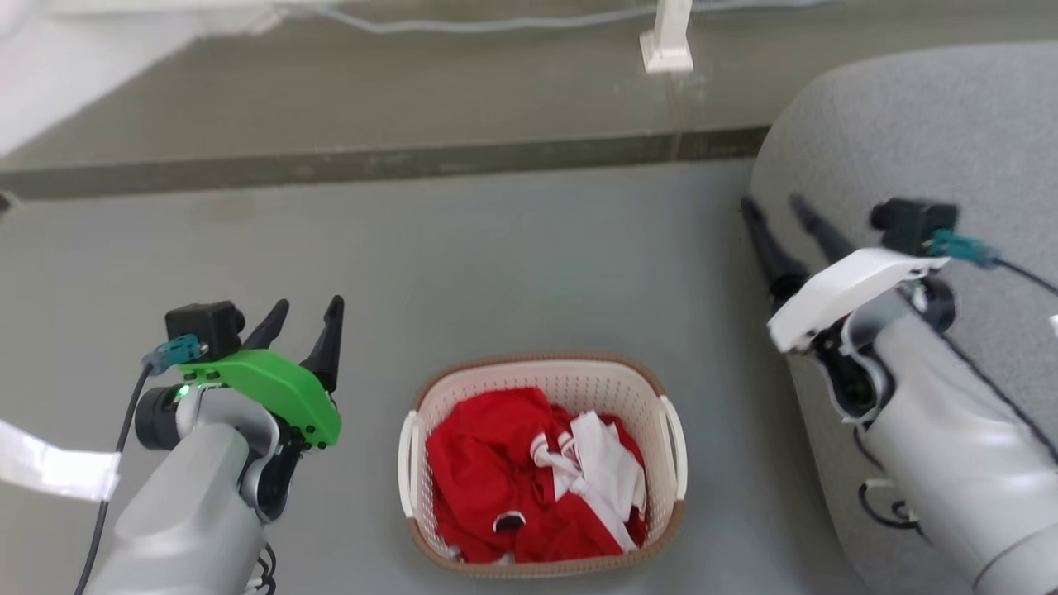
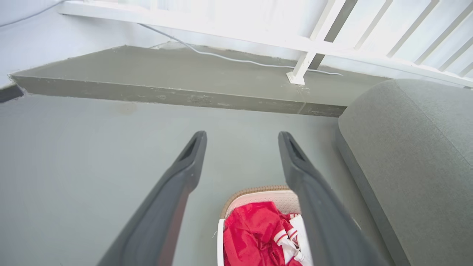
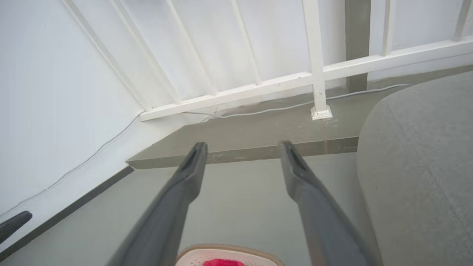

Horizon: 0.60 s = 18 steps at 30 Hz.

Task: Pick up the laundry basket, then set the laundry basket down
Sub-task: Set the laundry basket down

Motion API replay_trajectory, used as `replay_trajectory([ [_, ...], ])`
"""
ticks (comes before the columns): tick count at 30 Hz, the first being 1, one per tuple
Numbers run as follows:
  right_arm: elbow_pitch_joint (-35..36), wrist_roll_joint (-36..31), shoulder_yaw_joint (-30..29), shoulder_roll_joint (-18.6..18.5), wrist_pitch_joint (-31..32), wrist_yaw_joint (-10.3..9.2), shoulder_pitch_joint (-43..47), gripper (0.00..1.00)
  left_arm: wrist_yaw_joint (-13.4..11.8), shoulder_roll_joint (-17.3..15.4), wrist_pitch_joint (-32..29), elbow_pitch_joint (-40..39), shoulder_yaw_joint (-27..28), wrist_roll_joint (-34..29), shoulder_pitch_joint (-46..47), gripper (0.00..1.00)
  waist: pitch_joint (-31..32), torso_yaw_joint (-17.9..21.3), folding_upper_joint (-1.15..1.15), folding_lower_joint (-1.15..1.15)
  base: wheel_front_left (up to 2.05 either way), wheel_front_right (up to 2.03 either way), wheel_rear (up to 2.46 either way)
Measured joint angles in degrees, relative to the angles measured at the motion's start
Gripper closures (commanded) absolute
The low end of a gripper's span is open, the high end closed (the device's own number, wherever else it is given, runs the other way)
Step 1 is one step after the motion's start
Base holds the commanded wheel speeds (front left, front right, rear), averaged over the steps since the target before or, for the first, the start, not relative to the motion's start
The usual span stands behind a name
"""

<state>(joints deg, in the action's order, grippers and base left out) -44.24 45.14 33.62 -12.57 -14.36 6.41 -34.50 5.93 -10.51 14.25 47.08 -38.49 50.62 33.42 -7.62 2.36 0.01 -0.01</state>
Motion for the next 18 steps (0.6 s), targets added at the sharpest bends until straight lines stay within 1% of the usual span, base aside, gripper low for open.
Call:
replay_trajectory([
  [6, 7.3, -4.0, -6.0, -1.3, -0.1, -1.85, 4.3, 0.0, -2.4, -1.2, 0.0, -6.4, 5.6, -3.3, -3.5, 0.0, 3.2, -0.3, 0.0, 0.0, 0.0, 0.0, 0.0],
  [9, 9.8, -5.8, -7.7, -1.3, -0.1, -2.11, 7.7, 0.0, -3.3, -1.4, 0.0, -10.0, 8.5, -5.7, -5.1, 0.0, 4.3, -0.5, 0.0, 0.0, 0.0, 0.0, 0.0],
  [12, 12.1, -7.6, -9.2, -1.2, -0.1, -3.0, 10.3, 0.0, -4.4, -1.7, 0.2, -14.0, 11.4, -7.6, -7.2, 0.0, 5.1, -0.6, 0.0, 0.0, 0.0, 0.0, 0.0],
  [18, 17.1, -10.9, -12.7, -1.2, -0.1, -4.08, 14.2, 0.0, -5.7, -1.9, 0.2, -20.8, 15.9, -11.7, -12.3, 0.0, 6.0, -0.7, 0.0, 0.0, 0.0, 0.0, 0.0],
])
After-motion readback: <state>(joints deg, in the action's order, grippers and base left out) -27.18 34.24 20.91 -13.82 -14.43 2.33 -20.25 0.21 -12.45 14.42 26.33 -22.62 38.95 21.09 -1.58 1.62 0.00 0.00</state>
